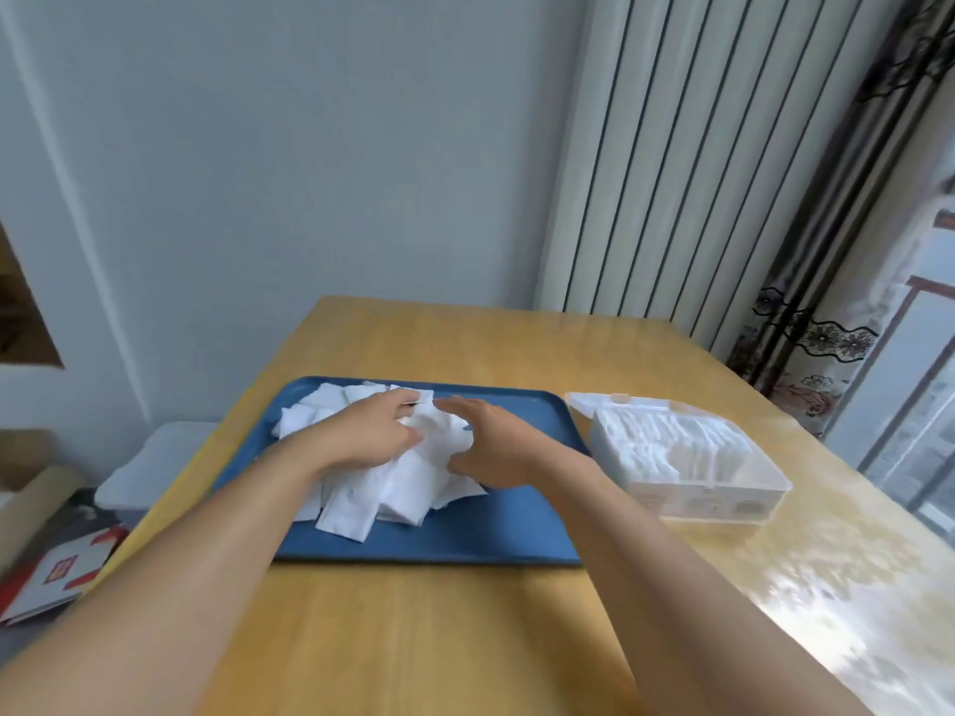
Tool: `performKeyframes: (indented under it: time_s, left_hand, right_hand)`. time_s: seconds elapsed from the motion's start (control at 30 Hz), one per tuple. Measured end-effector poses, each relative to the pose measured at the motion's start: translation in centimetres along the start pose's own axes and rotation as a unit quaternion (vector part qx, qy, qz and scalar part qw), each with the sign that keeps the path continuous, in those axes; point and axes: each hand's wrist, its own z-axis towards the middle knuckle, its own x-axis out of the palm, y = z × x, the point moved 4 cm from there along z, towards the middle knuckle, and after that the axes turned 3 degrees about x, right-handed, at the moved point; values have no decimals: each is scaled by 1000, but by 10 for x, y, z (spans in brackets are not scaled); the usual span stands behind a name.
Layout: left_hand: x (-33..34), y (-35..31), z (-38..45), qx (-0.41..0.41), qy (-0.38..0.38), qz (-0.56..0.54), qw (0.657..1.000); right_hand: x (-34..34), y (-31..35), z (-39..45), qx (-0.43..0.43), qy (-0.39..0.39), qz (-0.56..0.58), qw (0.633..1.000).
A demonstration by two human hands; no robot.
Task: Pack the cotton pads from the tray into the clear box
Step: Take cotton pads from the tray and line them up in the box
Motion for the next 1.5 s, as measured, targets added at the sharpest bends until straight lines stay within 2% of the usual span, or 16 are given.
performKeyframes:
  time_s: [0.1, 0.23, 0.37, 0.5, 0.67, 0.8, 0.97, 1.13, 1.23, 1.37, 1.5]
  left_hand:
    - [1, -3, 0, 14, 0, -18, 1000]
    - [-3, -6, 0, 28, -24, -27, 999]
    - [1, -11, -2, 43, -4, -54, 998]
    - [5, -23, -8, 64, 7, -112, 992]
    - [10, -39, -14, 124, -53, -158, 978]
    - [16, -46, -15, 132, -36, -215, 967]
    - [20, -48, -14, 133, -47, -235, 962]
    - [23, -55, -17, 108, -57, -329, 937]
    - [26, -56, -19, 85, -63, -342, 934]
    - [30, -55, -19, 75, -38, -380, 921]
    - [30, -55, -18, 84, -27, -372, 924]
  right_hand:
    - [6, -5, 7, 20, 8, -13, 1000]
    - [4, -8, 9, 19, -34, -9, 999]
    - [-2, -13, 1, 39, -79, -36, 995]
    - [-16, -25, -15, 34, -119, -3, 992]
    - [-31, -37, -44, 21, -234, 154, 960]
    - [-22, -44, -54, 40, -222, 351, 909]
    - [-19, -44, -60, 44, -242, 406, 880]
    - [-16, -40, -62, 46, -247, 398, 882]
    - [-14, -38, -62, 36, -237, 409, 881]
    - [-18, -38, -65, 26, -269, 394, 878]
    - [-21, -37, -67, -5, -307, 348, 886]
